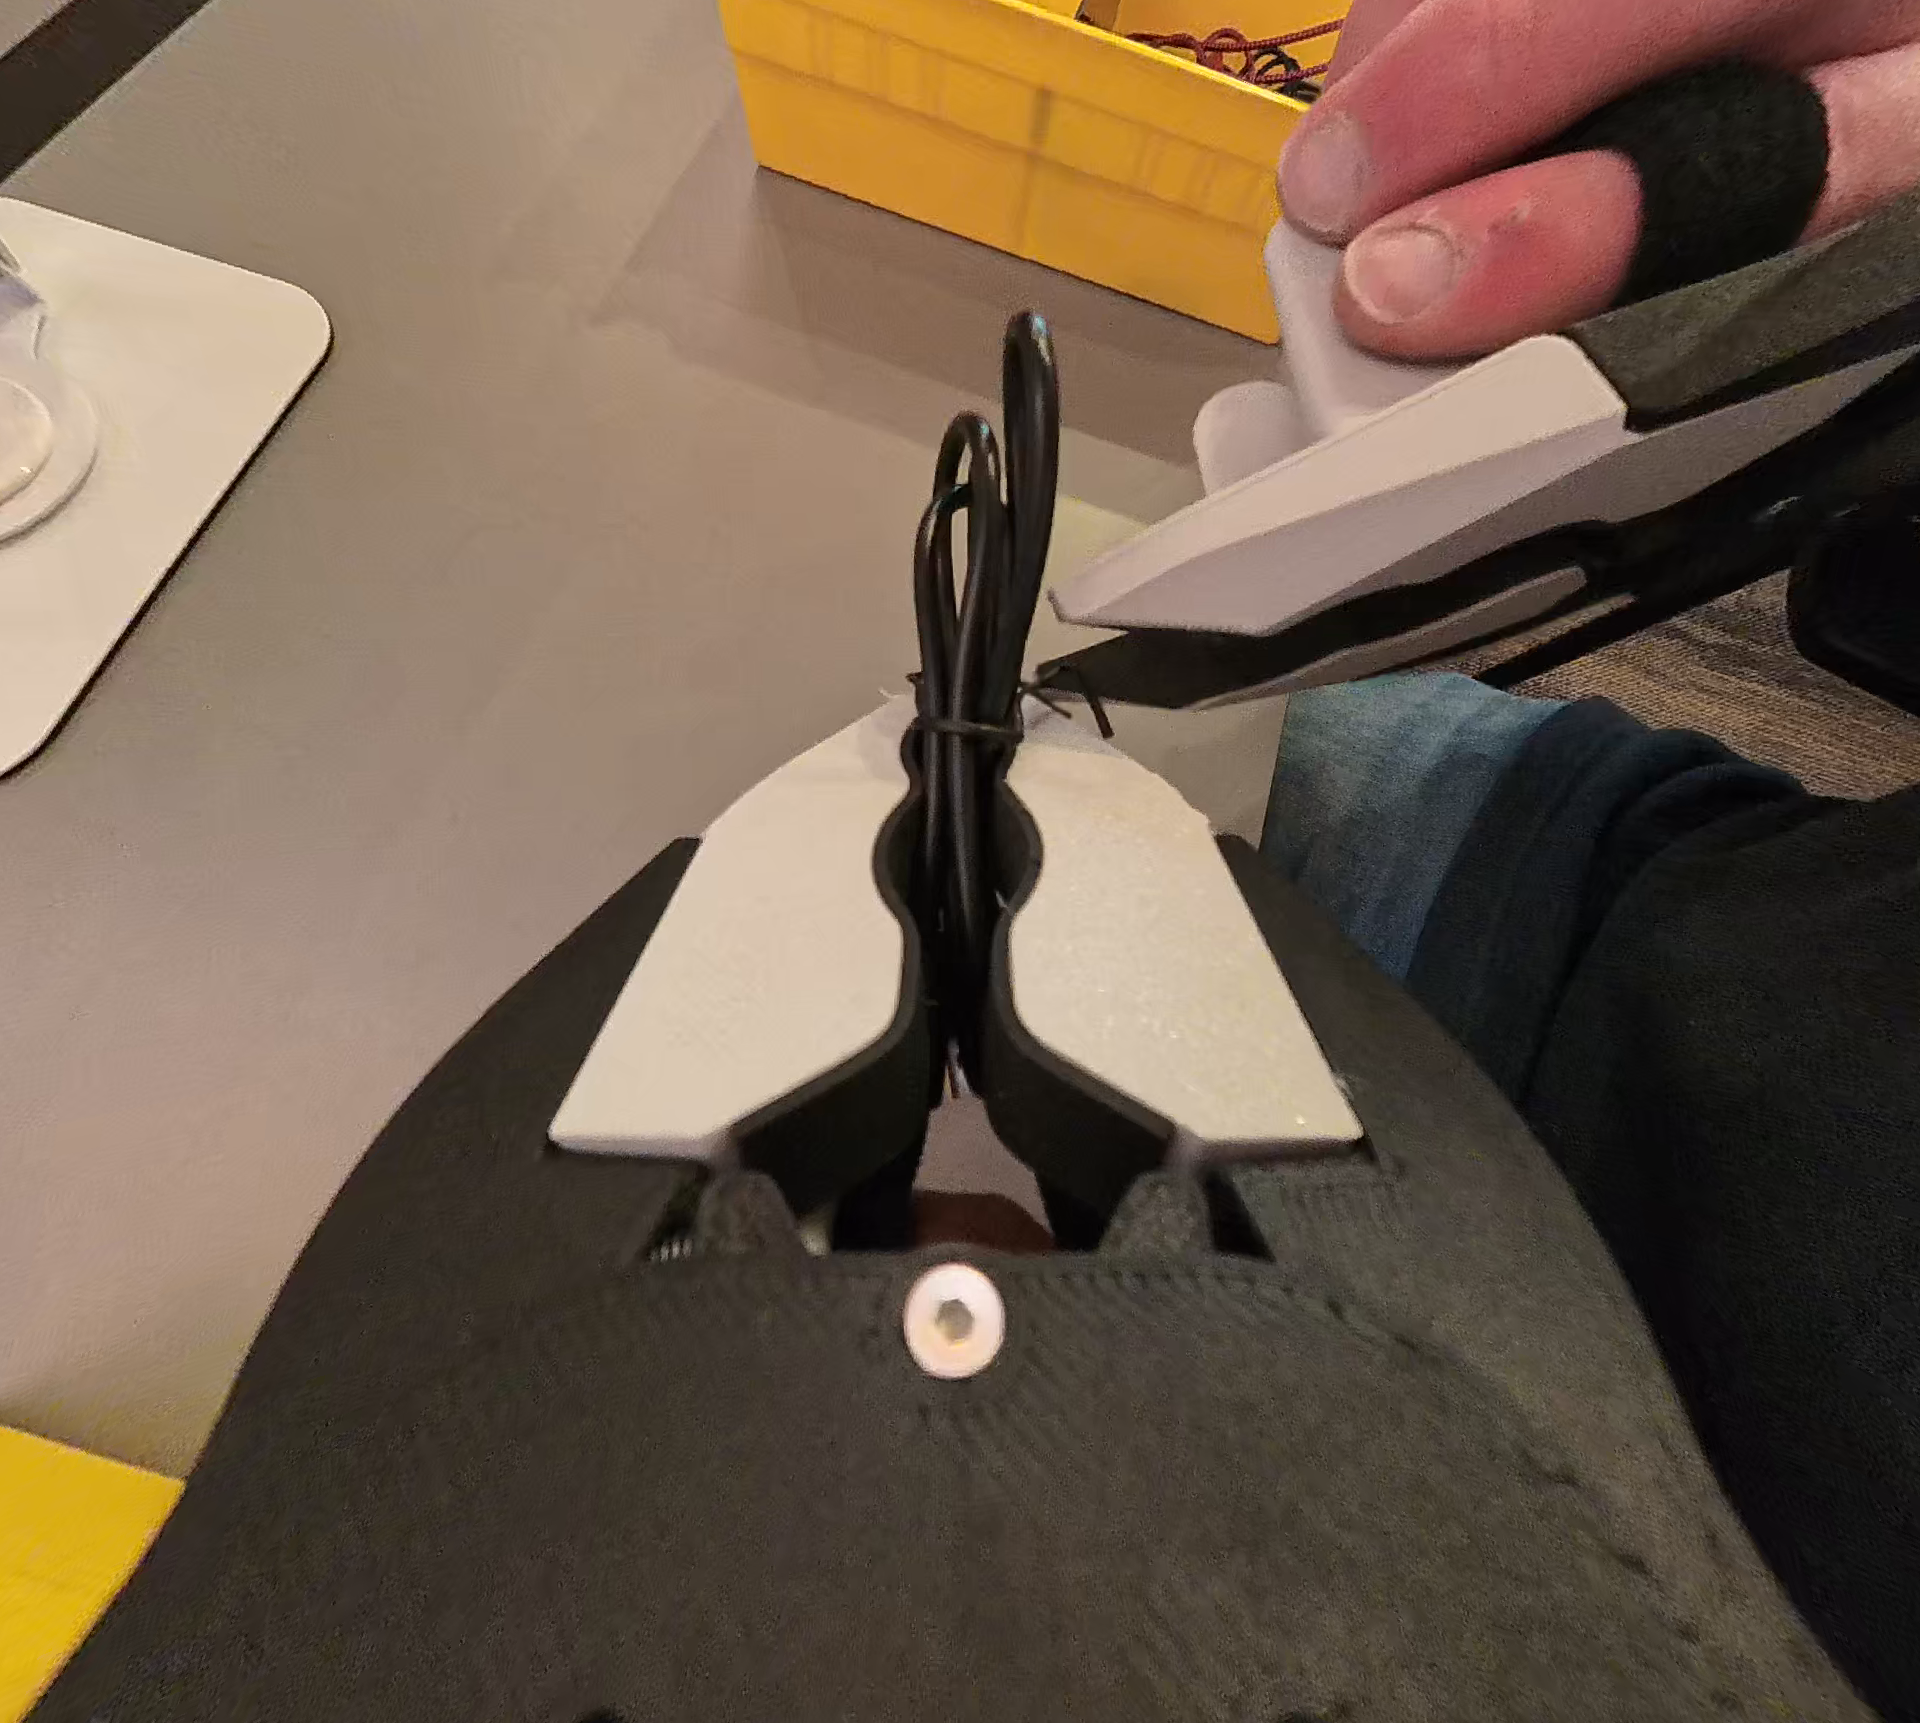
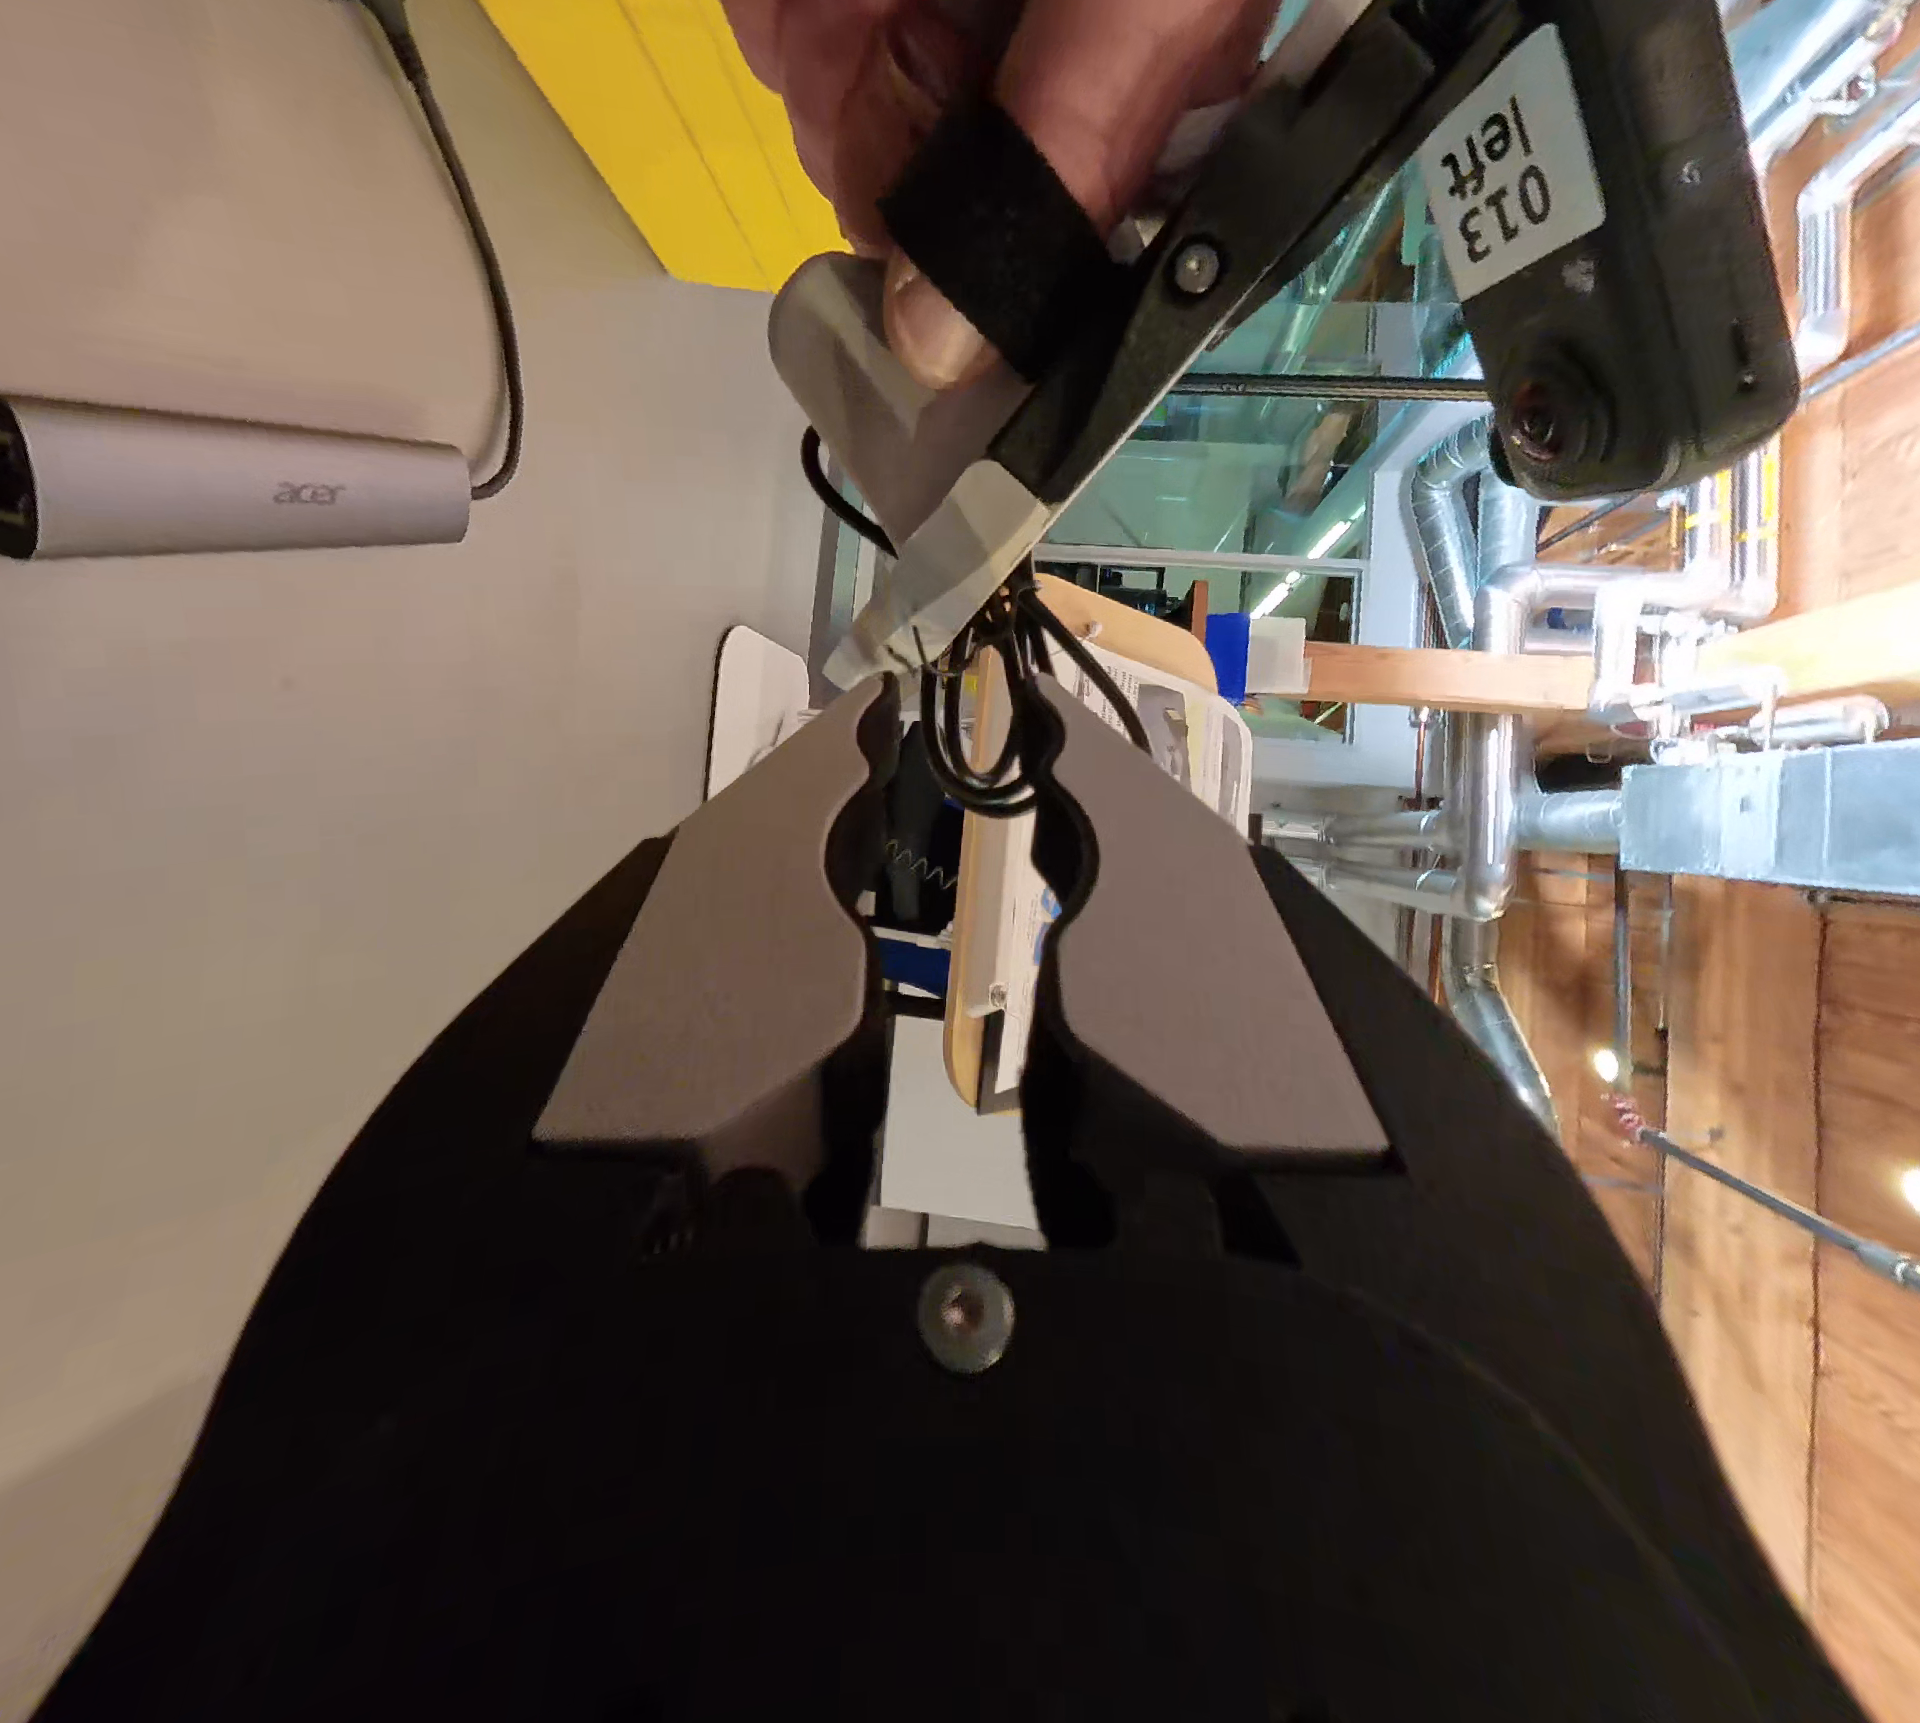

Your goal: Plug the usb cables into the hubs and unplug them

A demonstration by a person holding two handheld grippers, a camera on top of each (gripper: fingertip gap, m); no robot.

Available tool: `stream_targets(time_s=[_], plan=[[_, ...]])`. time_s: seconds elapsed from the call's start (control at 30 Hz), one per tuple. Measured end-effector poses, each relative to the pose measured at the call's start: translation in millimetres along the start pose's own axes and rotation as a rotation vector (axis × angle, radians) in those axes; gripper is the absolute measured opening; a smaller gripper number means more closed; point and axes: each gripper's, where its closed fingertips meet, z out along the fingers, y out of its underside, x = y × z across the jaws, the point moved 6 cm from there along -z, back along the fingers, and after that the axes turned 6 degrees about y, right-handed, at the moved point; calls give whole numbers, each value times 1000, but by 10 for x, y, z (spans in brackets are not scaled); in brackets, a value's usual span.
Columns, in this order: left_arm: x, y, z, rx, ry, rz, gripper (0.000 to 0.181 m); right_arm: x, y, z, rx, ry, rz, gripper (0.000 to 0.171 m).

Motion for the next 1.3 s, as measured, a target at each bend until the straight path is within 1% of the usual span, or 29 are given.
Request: stream_targets(time_s=[0.03,0.1,0.13,0.17,0.23,0.3,0.37,0.4,0.5,0.57,0.63,0.73,0.8,0.87,1.0,1.1,1.3], plan=[[-4,3,3,-1,-2,2,5,-5,8,-10,5,-14,-12,20],[-12,-8,-4,9,-21,26,5,-1,17,-44,15,-35,2,24],[-21,-10,-8,5,-46,44,5,8,19,-64,16,-47,47,27],[-33,-14,-13,0,-78,64,5,32,23,-79,12,-61,143,25],[-18,-46,-22,20,-114,118,5,92,59,-98,-3,-124,479,21],[-8,-71,-23,35,-152,148,5,161,159,-101,-32,-138,832,20],[10,-94,-13,55,-178,190,5,172,238,-83,-14,-205,1208,28],[23,-107,-8,71,-182,195,5,163,279,-67,3,-228,1374,29],[56,-136,2,96,-235,262,5,78,358,-10,59,-308,1722,32],[88,-164,-2,116,-256,287,5,61,371,15,121,-352,1866,34],[91,-173,-6,119,-291,320,5,48,371,39,145,-371,1918,33],[92,-182,-7,127,-314,337,5,49,373,49,187,-367,1969,21],[85,-177,2,122,-339,354,5,58,349,42,191,-362,1951,13],[106,-173,20,121,-334,382,5,74,340,42,194,-359,1958,12],[125,-177,29,116,-377,443,5,59,359,56,236,-382,2027,10],[141,-175,36,122,-381,460,5,60,376,45,248,-377,2042,0],[144,-179,49,133,-382,458,5,61,384,28,244,-364,2034,0]])
